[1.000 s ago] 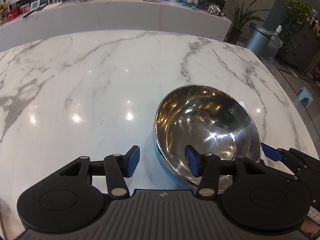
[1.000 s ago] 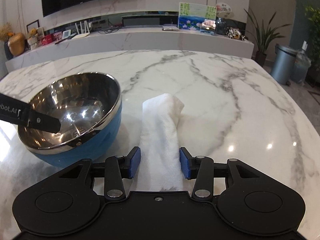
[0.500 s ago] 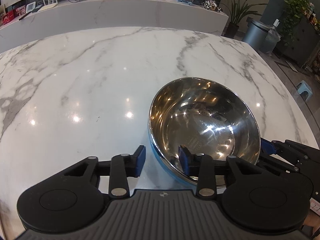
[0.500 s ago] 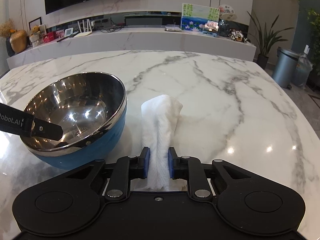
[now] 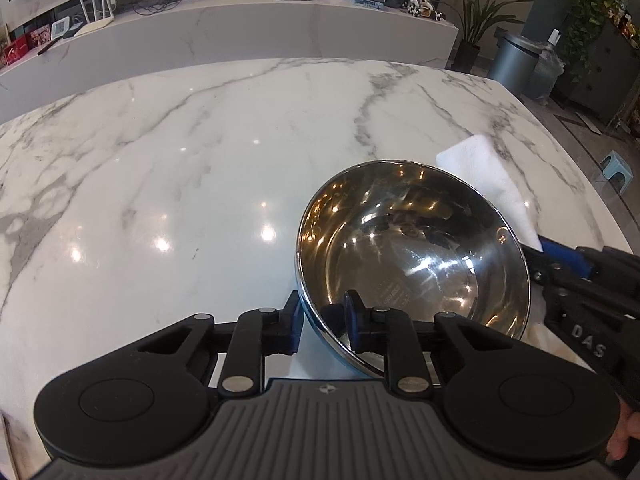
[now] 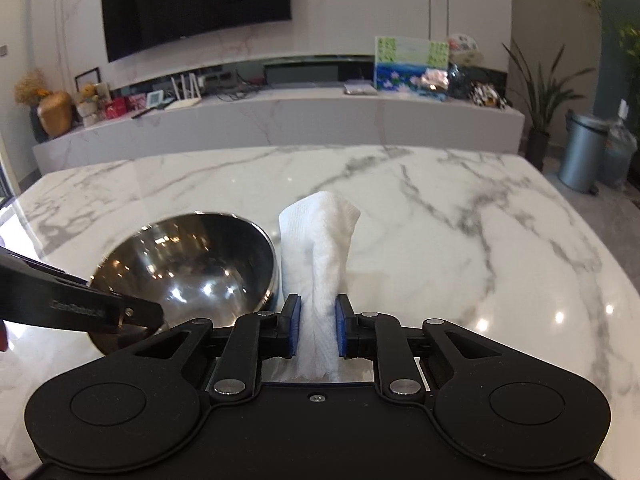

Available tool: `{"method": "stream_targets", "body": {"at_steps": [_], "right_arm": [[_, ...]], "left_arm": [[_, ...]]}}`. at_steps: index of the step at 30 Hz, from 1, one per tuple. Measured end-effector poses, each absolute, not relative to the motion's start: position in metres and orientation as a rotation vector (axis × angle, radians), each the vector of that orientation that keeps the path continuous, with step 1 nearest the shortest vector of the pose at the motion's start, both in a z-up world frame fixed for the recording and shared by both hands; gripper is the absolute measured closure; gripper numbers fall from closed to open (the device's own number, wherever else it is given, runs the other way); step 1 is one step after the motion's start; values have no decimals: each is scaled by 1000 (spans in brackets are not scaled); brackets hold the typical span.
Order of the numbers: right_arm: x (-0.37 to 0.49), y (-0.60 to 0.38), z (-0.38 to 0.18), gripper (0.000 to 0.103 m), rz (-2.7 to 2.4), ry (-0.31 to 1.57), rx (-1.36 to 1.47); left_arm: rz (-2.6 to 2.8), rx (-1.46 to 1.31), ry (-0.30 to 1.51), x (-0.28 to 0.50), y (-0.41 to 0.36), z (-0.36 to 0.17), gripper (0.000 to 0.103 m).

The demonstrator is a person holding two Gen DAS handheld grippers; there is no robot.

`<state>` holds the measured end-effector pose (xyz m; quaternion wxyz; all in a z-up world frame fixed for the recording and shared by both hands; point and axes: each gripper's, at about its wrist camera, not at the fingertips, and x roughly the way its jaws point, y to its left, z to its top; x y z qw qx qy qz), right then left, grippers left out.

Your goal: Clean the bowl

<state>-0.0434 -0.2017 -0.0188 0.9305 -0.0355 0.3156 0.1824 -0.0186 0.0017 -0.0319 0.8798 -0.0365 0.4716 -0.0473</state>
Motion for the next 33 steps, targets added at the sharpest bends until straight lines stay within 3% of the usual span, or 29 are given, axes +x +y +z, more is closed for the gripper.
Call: {"method": "stream_targets", "body": {"at_steps": [15,21,28,33], "right_arm": [[-49,-193,-32,87,421,714,-112],[-51,-192,-33,87,419,726,-112],[-54,-187,-35,87,451,755,-126],[-53,-191,-33,87,445,746,-124]], "left_arm": [[-95,-79,982,-16,4,-31,83],[-85,-116,1021,-18,5,-35,57],[-86,-133,1035,-19,6,-37,57],[-102,-99,1021,-18,4,-35,72]]}}
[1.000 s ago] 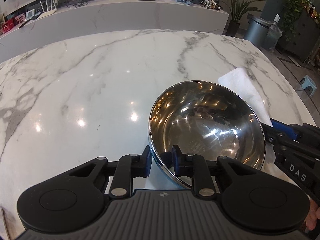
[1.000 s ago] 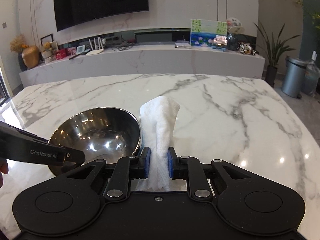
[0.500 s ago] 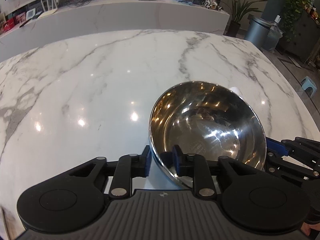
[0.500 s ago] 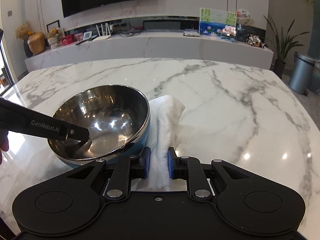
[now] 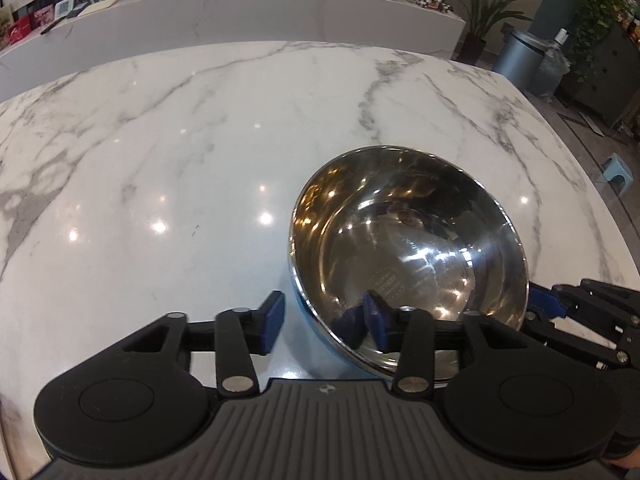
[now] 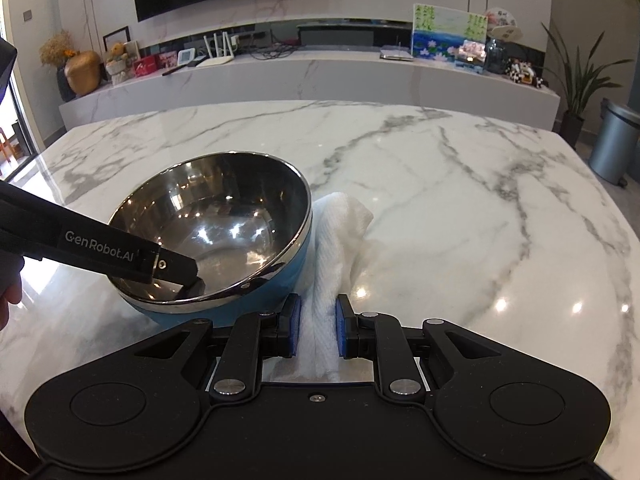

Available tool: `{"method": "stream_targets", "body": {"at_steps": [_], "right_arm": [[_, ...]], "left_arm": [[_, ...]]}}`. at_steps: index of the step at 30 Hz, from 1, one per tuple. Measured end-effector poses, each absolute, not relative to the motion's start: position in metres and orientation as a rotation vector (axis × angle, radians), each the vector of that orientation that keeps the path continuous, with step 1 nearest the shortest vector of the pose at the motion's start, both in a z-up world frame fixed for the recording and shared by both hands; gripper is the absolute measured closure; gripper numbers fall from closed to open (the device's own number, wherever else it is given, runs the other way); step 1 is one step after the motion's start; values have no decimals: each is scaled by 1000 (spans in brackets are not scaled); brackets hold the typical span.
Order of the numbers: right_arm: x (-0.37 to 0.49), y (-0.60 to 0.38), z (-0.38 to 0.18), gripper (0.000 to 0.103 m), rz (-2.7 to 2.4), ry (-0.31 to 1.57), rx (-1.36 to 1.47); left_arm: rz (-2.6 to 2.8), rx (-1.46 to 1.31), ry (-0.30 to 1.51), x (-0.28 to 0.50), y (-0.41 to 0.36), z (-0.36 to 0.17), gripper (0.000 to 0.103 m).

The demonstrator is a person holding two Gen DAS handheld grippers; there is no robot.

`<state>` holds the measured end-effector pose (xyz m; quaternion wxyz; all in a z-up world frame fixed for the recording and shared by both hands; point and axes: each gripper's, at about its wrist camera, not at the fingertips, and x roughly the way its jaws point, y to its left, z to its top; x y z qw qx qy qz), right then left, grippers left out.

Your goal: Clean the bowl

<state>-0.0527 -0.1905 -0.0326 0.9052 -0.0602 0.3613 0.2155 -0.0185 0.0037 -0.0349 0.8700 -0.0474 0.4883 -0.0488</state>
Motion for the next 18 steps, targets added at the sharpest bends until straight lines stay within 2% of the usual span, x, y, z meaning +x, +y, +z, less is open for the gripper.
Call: {"method": "stream_targets", "body": {"at_steps": [9,16,18], "right_arm": [[-55,-208,-10,87,439,656,-84],[-57,-202,-11,87,461,670,-113],[-56,-201,-14,87,464,682,-117]], "left_arm": [[-88,-98,974,-11,8,-31,87],[-68,-124,976,-8,9,-31,86],[-70,-152,989,-8,11,-32,75]]}}
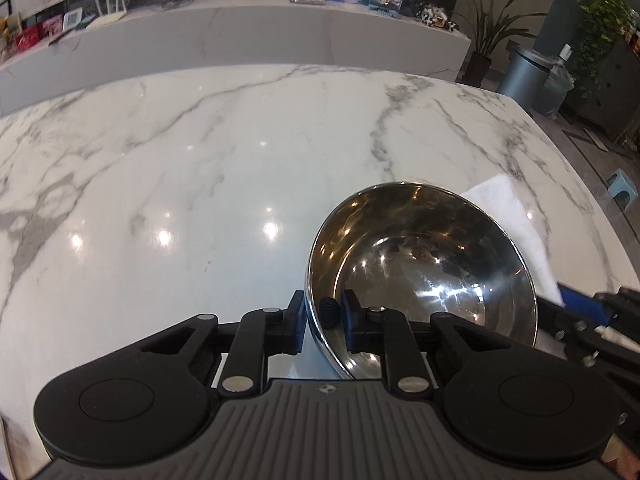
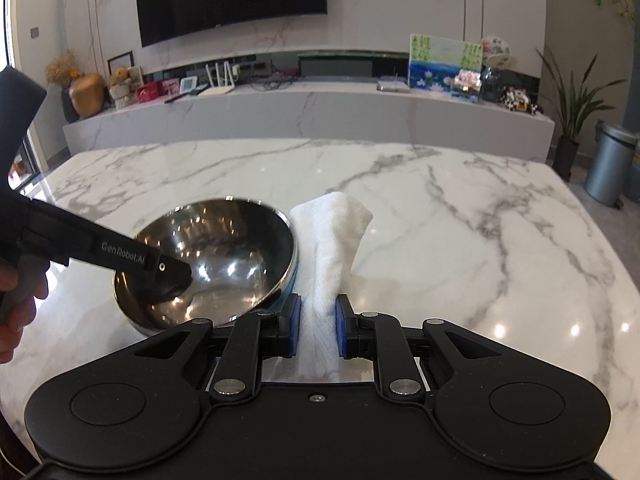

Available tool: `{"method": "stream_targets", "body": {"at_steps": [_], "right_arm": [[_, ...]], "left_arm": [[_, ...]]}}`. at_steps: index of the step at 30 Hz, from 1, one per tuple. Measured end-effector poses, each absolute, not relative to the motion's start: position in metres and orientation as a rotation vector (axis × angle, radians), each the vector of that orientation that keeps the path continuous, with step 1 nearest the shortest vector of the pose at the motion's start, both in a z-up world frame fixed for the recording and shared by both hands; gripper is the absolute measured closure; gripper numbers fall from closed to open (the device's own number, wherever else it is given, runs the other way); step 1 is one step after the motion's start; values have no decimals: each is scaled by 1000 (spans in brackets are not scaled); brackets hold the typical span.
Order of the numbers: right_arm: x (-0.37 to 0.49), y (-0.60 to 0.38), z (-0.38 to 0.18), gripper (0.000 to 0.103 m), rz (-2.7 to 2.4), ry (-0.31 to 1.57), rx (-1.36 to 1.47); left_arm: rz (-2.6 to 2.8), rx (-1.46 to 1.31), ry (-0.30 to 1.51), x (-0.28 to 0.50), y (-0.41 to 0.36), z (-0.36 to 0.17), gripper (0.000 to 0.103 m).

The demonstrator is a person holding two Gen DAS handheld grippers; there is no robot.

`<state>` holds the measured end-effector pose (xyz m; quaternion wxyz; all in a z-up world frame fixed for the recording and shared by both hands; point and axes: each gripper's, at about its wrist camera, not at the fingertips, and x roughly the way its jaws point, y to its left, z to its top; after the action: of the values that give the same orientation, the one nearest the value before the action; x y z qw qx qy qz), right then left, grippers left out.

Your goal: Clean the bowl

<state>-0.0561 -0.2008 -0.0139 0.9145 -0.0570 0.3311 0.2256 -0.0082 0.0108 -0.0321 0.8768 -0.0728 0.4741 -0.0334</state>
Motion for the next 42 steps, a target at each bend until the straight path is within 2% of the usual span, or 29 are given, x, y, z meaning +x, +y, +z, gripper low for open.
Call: {"method": "stream_targets", "body": {"at_steps": [2,3,14,16,18,23,27,36,38,42], "right_arm": [[-56,-199,-17,87,468,695,-123],[-55,-198,-18,87,470,702,-126],[-57,-185,-34,87,517,786,-174],[-58,-184,-34,87,517,788,-177],[-58,-184,-34,87,515,788,-178],[-57,-190,-29,87,494,766,-162],[-57,-196,-21,87,471,722,-150],[-58,-204,-9,87,468,661,-130],[-59,-201,-11,87,480,673,-142],[-59,-191,-18,87,499,706,-179]], "left_arm": [[-69,-172,998,-9,13,-33,66],[-67,-178,1004,-10,14,-33,66],[-62,-180,1045,-16,16,-34,65],[-63,-170,1048,-16,15,-33,67],[-67,-157,1049,-15,14,-33,74],[-79,-95,1025,-15,8,-33,76],[-85,-84,986,-14,8,-29,84],[-78,-92,952,-7,5,-30,84],[-63,-107,967,-7,8,-30,83],[-47,-151,995,-9,15,-29,69]]}}
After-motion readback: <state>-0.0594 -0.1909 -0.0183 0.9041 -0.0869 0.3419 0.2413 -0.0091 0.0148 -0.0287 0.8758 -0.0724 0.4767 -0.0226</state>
